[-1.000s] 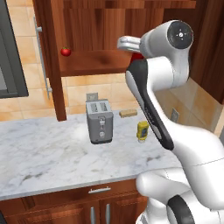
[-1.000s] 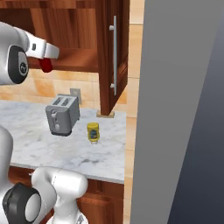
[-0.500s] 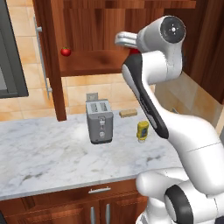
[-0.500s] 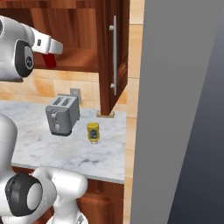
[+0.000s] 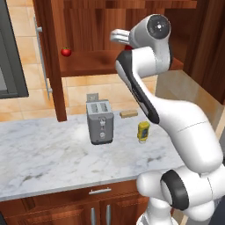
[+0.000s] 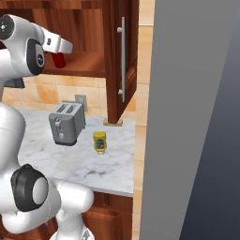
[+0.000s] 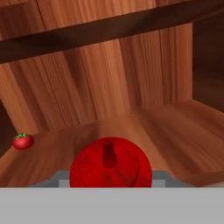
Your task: Pick the mustard and ketchup from the counter and place them in the cabinet.
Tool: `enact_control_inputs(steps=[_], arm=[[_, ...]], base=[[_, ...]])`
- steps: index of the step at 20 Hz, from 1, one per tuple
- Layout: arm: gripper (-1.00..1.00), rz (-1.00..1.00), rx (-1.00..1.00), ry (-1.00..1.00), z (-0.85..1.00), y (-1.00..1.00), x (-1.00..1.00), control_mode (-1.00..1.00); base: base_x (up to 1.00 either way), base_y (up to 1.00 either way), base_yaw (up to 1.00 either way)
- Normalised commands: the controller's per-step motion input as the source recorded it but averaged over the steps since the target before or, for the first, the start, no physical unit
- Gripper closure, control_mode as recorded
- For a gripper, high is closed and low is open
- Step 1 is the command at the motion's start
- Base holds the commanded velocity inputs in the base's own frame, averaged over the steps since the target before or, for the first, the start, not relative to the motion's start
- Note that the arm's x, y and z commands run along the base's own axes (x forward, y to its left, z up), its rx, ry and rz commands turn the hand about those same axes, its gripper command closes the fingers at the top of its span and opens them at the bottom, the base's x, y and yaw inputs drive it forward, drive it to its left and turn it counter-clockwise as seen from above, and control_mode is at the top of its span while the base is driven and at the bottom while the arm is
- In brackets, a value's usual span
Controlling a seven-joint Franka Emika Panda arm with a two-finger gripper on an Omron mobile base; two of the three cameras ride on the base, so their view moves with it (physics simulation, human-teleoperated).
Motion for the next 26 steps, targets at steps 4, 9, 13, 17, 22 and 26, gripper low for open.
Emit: enact_control_inputs(steps=[4, 9, 13, 17, 22, 26], arm=[[1.0, -0.02, -0.03, 0.05, -0.15, 0.11, 0.5, -1.0], [1.0, -0.02, -0.03, 0.04, -0.13, 0.09, 0.44, -1.0], [1.0, -0.02, -0.02, 0.02, -0.06, 0.08, 0.43, -1.0], [1.0, -0.02, -0.01, 0.02, -0.1, 0.08, 0.42, -1.0], [1.0, -0.01, -0.01, 0.02, -0.11, 0.06, 0.35, -1.0], [1.0, -0.01, -0.03, 0.02, -0.11, 0.06, 0.32, -1.0]], base=[[0.0, 0.0, 0.0], [0.0, 0.0, 0.0], [0.0, 0.0, 0.0], [0.0, 0.0, 0.0], [0.0, 0.0, 0.0], [0.0, 0.0, 0.0]])
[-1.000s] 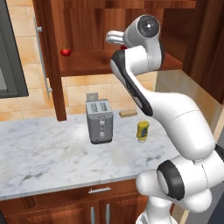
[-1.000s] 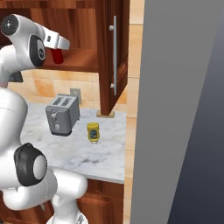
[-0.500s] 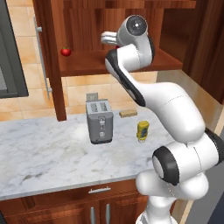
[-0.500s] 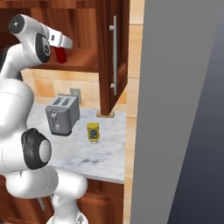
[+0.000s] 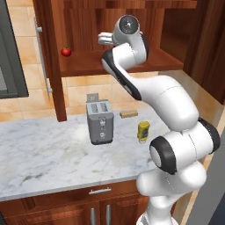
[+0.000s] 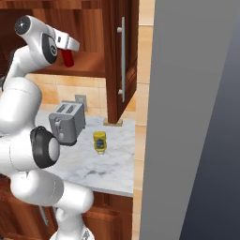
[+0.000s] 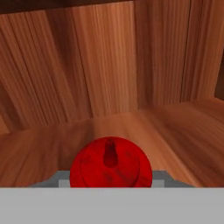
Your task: Pick the mustard and ketchup from the counter and place them in the cabinet.
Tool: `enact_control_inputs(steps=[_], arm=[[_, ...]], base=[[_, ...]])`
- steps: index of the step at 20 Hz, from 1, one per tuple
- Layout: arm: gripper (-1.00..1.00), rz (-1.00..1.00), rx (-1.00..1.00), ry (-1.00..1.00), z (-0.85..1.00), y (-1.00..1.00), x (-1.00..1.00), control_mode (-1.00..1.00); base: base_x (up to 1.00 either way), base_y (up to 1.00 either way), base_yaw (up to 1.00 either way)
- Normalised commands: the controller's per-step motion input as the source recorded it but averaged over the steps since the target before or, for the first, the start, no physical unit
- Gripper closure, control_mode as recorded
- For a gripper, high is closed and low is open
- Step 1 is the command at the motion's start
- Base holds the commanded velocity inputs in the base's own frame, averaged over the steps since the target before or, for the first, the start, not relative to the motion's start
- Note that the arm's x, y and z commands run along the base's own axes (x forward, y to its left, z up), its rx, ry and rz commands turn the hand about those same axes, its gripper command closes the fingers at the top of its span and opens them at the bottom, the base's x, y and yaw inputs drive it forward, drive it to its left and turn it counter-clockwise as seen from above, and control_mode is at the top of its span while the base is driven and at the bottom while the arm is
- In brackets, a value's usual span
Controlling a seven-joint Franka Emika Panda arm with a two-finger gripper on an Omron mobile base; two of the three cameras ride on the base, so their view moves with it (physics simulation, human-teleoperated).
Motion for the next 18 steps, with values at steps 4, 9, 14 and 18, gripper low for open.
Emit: enact_control_inputs(steps=[4, 9, 14, 18], arm=[[1.0, -0.01, -0.04, 0.04, -0.2, 0.08, 0.34, -1.0], [1.0, -0.01, -0.06, 0.04, -0.29, 0.05, 0.24, -1.0], [-1.0, 0.0, -0.08, 0.01, -0.22, 0.01, 0.07, -1.0], [-1.0, 0.0, 0.0, 0.0, 0.0, 0.0, 0.01, -1.0]], base=[[0.0, 0.0, 0.0], [0.0, 0.0, 0.0], [0.0, 0.0, 0.0], [0.0, 0.0, 0.0]])
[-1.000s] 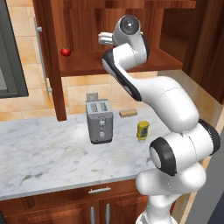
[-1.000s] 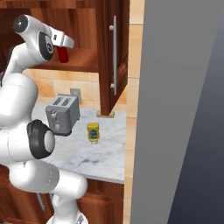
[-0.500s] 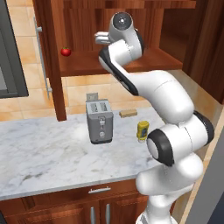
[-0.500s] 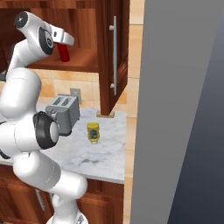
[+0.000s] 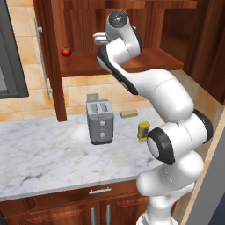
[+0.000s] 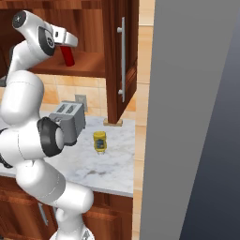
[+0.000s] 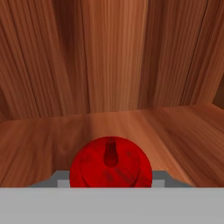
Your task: Pick the mustard and ketchup from the counter and place them in the cabinet.
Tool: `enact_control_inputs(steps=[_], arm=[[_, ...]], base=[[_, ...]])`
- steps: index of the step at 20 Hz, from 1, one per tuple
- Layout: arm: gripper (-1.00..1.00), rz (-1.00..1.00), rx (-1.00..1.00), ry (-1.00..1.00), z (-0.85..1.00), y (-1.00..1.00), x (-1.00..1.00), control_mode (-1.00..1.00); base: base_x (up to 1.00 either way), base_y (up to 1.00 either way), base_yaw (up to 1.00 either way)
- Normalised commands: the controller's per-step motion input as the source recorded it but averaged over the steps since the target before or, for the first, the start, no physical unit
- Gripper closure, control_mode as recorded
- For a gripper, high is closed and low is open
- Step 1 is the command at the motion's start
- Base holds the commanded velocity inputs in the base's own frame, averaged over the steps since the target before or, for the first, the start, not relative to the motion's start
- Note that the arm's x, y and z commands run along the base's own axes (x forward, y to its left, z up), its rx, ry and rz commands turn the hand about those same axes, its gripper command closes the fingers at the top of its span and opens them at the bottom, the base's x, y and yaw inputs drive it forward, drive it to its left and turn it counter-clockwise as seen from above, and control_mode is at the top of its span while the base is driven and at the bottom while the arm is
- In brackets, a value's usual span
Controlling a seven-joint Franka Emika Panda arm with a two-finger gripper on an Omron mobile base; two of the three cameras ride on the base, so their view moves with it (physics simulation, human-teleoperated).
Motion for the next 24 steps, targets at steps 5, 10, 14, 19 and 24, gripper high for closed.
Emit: enact_control_inputs(steps=[5, 10, 14, 19, 24], arm=[[-1.0, 0.0, 0.0, 0.0, -0.08, 0.0, -0.03, -1.0], [-1.0, 0.0, 0.0, -0.02, -0.16, 0.0, -0.13, -1.0], [-1.0, 0.0, 0.0, -0.07, -0.05, -0.02, -0.24, -1.0], [-1.0, 0.02, 0.0, -0.06, -0.3, -0.12, -0.74, -1.0], [-1.0, 0.04, -0.03, 0.0, -0.7, -0.23, -1.0, -1.0]], base=[[0.0, 0.0, 0.0], [0.0, 0.0, 0.0], [0.0, 0.0, 0.0], [0.0, 0.0, 0.0], [0.0, 0.0, 0.0]])
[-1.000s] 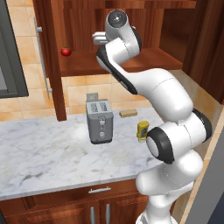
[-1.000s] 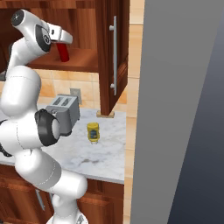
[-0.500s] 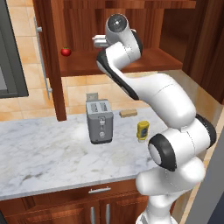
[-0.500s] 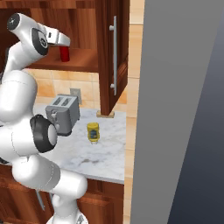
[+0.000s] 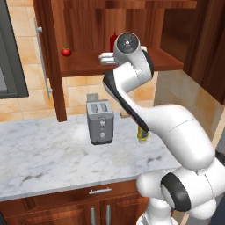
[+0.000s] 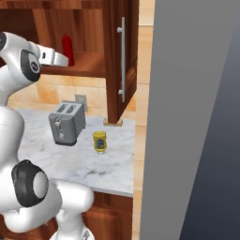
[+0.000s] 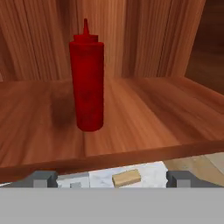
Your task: Pick the mustard and ketchup from the counter and place them in the cabinet.
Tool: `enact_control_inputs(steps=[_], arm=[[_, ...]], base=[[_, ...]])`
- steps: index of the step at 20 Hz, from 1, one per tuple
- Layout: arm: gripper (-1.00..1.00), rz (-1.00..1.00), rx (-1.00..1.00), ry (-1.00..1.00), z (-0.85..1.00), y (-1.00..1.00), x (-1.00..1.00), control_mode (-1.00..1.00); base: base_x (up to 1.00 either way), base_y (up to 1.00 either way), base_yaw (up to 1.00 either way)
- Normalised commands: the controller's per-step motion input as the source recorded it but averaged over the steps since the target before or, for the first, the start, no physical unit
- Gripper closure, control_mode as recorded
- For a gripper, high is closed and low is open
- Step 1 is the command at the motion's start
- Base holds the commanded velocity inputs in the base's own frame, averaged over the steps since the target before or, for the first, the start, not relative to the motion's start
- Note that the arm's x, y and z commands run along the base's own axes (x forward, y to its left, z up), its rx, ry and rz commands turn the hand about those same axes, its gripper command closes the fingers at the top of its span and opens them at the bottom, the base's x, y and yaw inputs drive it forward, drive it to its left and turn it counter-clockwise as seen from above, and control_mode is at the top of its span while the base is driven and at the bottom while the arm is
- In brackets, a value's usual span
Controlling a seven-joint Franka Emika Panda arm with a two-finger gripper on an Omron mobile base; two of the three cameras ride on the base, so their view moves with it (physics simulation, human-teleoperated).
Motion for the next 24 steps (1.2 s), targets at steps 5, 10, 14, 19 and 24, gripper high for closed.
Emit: enact_control_inputs(steps=[5, 10, 14, 19, 24], arm=[[-1.0, 0.03, -0.08, 0.08, -0.91, -0.23, -1.0, -1.0], [-1.0, 0.04, -0.11, 0.12, -1.0, -0.22, -0.96, -1.0], [-1.0, 0.04, -0.1, 0.18, -1.0, -0.24, -0.55, -1.0], [-1.0, 0.04, -0.08, 0.11, -0.62, -0.23, -0.11, -1.0], [-1.0, -0.01, 0.0, 0.12, -0.19, -0.13, 0.14, -1.0]], base=[[0.0, 0.0, 0.0], [0.0, 0.0, 0.0], [0.0, 0.0, 0.0], [0.0, 0.0, 0.0], [0.0, 0.0, 0.0]])
